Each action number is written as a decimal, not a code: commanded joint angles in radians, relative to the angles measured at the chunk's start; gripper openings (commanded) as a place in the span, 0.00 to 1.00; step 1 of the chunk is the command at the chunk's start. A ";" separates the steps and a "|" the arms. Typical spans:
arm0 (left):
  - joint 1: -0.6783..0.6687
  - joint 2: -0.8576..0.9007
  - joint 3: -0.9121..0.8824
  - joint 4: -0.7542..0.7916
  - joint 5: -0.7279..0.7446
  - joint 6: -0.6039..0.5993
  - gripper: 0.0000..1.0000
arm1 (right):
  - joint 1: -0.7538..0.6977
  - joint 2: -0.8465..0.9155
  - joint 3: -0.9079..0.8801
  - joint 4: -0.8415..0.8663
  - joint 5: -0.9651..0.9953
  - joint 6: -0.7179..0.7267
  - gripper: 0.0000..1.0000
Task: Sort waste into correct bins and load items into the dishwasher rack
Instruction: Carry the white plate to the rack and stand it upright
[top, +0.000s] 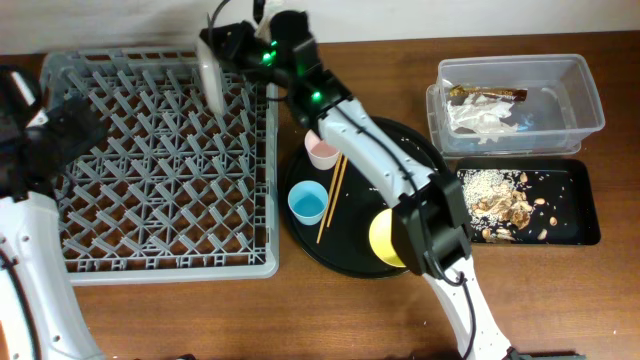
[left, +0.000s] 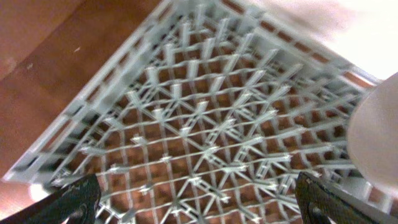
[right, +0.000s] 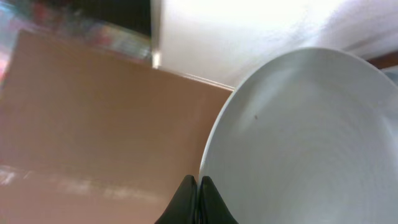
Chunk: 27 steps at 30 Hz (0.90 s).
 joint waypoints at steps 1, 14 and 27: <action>0.027 -0.007 0.011 -0.035 -0.004 -0.006 1.00 | 0.047 -0.005 0.008 -0.022 0.246 0.004 0.04; 0.027 -0.007 0.011 -0.037 -0.004 -0.006 1.00 | 0.058 0.114 0.008 0.135 0.154 0.000 0.04; 0.027 -0.007 0.011 -0.037 -0.004 -0.006 1.00 | 0.041 0.112 0.047 0.270 -0.060 -0.121 0.98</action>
